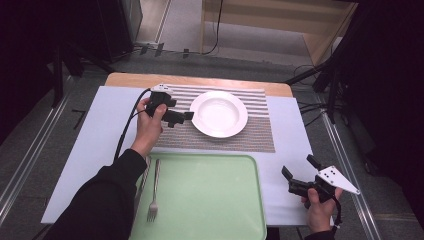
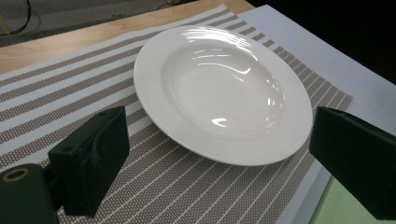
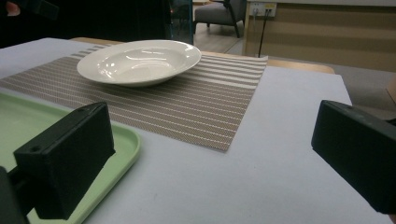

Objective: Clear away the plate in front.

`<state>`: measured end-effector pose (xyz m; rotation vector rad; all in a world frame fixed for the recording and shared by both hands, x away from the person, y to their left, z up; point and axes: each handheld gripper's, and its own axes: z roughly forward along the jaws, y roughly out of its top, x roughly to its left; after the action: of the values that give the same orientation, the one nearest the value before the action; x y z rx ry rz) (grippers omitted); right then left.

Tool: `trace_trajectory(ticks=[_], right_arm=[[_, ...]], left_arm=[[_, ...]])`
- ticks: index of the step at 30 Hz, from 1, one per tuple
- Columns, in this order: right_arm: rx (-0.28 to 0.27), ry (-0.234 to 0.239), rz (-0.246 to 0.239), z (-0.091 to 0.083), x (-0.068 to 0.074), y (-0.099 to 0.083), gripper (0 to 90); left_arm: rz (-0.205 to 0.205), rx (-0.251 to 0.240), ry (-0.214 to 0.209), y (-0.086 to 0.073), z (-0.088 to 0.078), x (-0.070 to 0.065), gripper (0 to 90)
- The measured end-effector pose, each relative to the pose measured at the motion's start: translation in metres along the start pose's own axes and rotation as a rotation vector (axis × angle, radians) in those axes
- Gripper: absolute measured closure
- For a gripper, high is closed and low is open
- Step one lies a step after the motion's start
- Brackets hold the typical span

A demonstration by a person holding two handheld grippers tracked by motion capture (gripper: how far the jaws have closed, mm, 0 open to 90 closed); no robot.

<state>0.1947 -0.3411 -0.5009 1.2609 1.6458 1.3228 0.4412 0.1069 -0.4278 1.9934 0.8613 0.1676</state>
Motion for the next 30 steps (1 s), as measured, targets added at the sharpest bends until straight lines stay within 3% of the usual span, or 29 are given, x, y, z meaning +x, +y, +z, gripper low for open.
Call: trace_trajectory(ticks=[7,15,20,24,30], right_arm=[[-0.002,0.002,-0.002,0.0,-0.001,0.0,0.0],[-0.014,-0.006,-0.004,-0.001,-0.001,0.001,0.0],[-0.004,-0.001,-0.004,-0.001,0.0,0.001,0.0],[-0.011,-0.002,-0.006,0.0,0.0,0.001,0.0],[-0.03,-0.014,-0.012,-0.003,-0.001,0.004,0.0]], left_arm=[[-0.02,0.019,-0.003,-0.003,0.013,0.004,4.3],[-0.074,0.03,0.006,-0.007,0.026,0.014,4.3],[-0.082,0.054,0.01,-0.003,0.036,0.016,4.4],[-0.057,0.056,0.017,-0.001,0.042,0.012,4.4],[-0.09,0.072,0.017,-0.004,0.05,0.014,4.4]])
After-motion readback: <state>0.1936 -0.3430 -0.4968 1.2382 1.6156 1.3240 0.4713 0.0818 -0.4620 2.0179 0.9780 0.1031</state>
